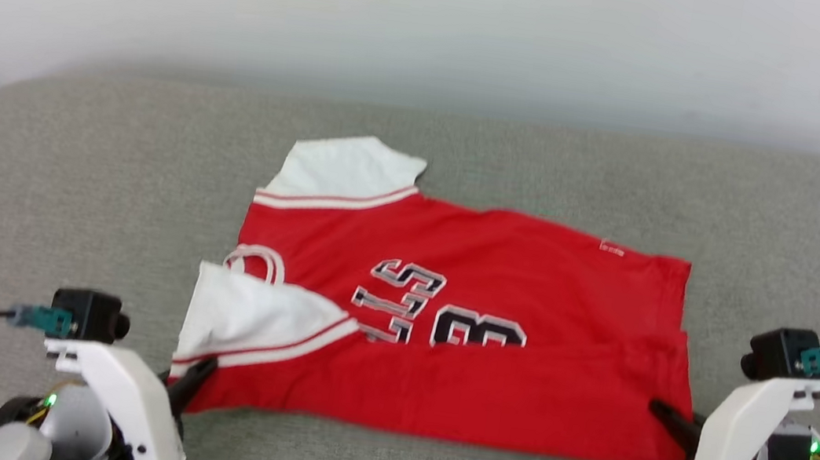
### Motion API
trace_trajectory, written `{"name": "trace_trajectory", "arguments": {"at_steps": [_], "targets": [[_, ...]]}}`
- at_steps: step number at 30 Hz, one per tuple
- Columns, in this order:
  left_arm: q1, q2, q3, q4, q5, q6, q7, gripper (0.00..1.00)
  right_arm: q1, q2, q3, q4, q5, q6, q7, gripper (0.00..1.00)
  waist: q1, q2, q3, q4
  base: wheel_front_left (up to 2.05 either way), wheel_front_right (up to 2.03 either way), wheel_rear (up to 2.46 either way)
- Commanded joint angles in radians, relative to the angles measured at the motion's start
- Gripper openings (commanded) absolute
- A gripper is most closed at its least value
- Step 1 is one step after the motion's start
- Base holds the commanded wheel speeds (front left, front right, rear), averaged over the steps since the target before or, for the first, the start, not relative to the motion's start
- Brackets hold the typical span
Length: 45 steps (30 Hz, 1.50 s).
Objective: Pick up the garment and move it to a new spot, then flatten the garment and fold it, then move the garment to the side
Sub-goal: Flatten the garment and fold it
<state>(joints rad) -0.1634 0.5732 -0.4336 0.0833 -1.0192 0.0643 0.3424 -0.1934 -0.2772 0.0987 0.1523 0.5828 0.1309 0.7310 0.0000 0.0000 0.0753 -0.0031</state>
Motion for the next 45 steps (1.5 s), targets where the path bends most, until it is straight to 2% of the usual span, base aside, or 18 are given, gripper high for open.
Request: {"name": "trace_trajectory", "arguments": {"at_steps": [1,8,13,14,15,16,17,20,23,30,33,40,45], "targets": [[0.026,0.008,0.005,-0.008,-0.002,0.009,-0.007,0.00,0.023,-0.006,0.001,-0.011,0.004,0.000,-0.001,0.00,0.0000,0.0000,-0.045,0.011,0.00,0.00,0.00],[0.166,0.040,0.006,-0.081,-0.015,0.062,-0.005,0.00,0.146,-0.005,-0.045,-0.084,0.001,0.000,0.036,0.00,0.0000,0.0000,-0.093,0.030,0.00,0.00,0.00],[0.186,0.022,-0.005,-0.067,-0.020,0.079,-0.004,0.00,0.211,0.024,-0.094,-0.074,-0.044,0.000,0.031,0.00,0.0000,0.0000,-0.090,0.034,0.00,0.00,0.00],[0.182,0.016,-0.007,-0.053,-0.020,0.082,-0.005,0.00,0.219,0.032,-0.099,-0.068,-0.054,0.000,0.026,0.04,0.0000,0.0000,-0.088,0.033,0.00,0.00,0.00],[0.177,0.011,-0.014,-0.036,-0.023,0.077,0.002,0.32,0.225,0.039,-0.098,-0.065,-0.061,0.000,0.023,0.28,0.0000,0.0000,-0.085,0.032,0.00,0.00,0.00],[0.167,0.004,-0.017,-0.023,-0.023,0.071,0.001,0.98,0.230,0.050,-0.099,-0.062,-0.065,0.000,0.016,0.77,0.0000,0.0000,-0.082,0.029,0.00,0.00,0.00],[0.156,-0.001,-0.017,-0.011,-0.022,0.066,-0.004,1.00,0.234,0.059,-0.098,-0.060,-0.071,0.000,0.011,1.00,0.0000,0.0000,-0.080,0.025,0.00,0.00,0.00],[0.132,-0.011,-0.010,0.027,-0.004,0.063,-0.033,1.00,0.240,0.074,-0.089,-0.069,-0.092,0.000,-0.024,1.00,0.0000,0.0000,-0.075,0.011,0.00,0.00,0.00],[0.107,-0.008,0.011,0.044,0.026,0.082,-0.083,1.00,0.226,0.084,-0.092,-0.093,-0.127,0.000,-0.110,1.00,0.0000,0.0000,-0.074,-0.008,0.00,0.00,0.00],[0.033,-0.017,0.082,0.024,0.105,0.158,-0.242,1.00,0.154,0.121,-0.119,-0.121,-0.247,0.000,-0.378,1.00,0.0000,0.0000,-0.044,-0.060,0.00,0.00,0.00],[-0.038,-0.015,0.096,0.019,0.149,0.166,-0.295,1.00,0.116,0.134,-0.131,-0.133,-0.294,0.000,-0.483,1.00,0.0000,0.0000,0.001,-0.076,0.00,0.00,0.00],[-0.237,-0.004,0.124,0.042,0.198,0.154,-0.339,1.00,0.006,0.163,-0.120,-0.186,-0.356,0.000,-0.640,1.00,0.0000,0.0000,0.156,-0.126,0.00,0.00,0.00],[-0.382,0.026,0.122,0.082,0.193,0.110,-0.280,1.00,-0.053,0.178,-0.107,-0.232,-0.385,0.000,-0.677,1.00,0.0000,0.0000,0.266,-0.164,0.00,0.00,0.00]]}}
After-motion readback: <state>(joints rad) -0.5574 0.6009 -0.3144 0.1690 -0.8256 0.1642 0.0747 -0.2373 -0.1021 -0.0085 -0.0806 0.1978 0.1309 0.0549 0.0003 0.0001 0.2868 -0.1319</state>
